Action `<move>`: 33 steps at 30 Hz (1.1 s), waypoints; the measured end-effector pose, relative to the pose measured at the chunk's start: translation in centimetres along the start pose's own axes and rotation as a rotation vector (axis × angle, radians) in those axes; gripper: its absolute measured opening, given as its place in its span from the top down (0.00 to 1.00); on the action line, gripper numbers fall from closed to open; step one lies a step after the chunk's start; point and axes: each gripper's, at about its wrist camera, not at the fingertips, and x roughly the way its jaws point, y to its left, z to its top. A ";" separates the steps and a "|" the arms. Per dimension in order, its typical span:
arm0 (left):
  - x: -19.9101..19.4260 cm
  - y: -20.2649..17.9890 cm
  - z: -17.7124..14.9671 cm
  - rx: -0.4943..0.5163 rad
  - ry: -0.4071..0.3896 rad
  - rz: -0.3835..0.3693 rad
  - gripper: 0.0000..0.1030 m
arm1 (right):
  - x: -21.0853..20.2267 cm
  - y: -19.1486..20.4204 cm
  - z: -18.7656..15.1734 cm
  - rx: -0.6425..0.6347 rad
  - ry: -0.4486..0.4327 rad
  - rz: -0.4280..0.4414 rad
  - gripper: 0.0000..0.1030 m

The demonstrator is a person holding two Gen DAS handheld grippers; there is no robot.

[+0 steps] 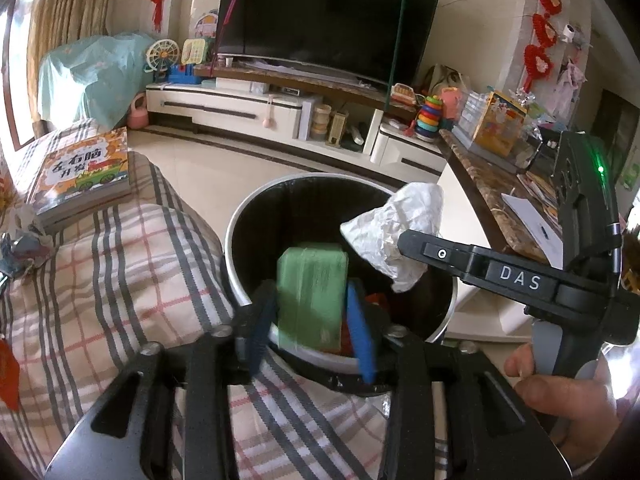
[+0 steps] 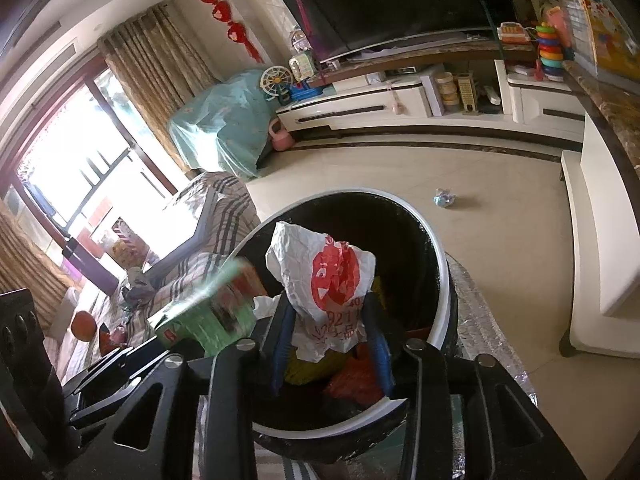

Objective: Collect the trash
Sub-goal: 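Open both tools over the bin to drop the juice box and bag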

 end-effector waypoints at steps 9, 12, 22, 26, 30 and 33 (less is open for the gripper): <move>-2.1 1.8 -2.0 -0.066 -0.013 0.015 0.39 | -1.0 0.4 -0.3 0.021 -0.020 -0.004 0.23; -3.0 2.6 -3.0 -0.096 -0.013 0.023 0.37 | -1.3 1.0 -0.5 0.019 -0.027 0.004 0.16; -6.8 7.2 -6.6 -0.203 -0.026 0.096 0.35 | -1.5 4.5 -2.7 -0.027 -0.016 0.043 0.13; -8.3 9.0 -7.8 -0.244 -0.034 0.124 0.34 | -1.0 6.3 -3.7 -0.048 0.007 0.072 0.13; -9.8 10.8 -8.9 -0.281 -0.044 0.155 0.34 | -0.7 8.4 -4.8 -0.089 0.019 0.094 0.12; -11.0 12.4 -9.6 -0.312 -0.054 0.180 0.34 | -0.3 9.7 -5.5 -0.105 0.031 0.114 0.11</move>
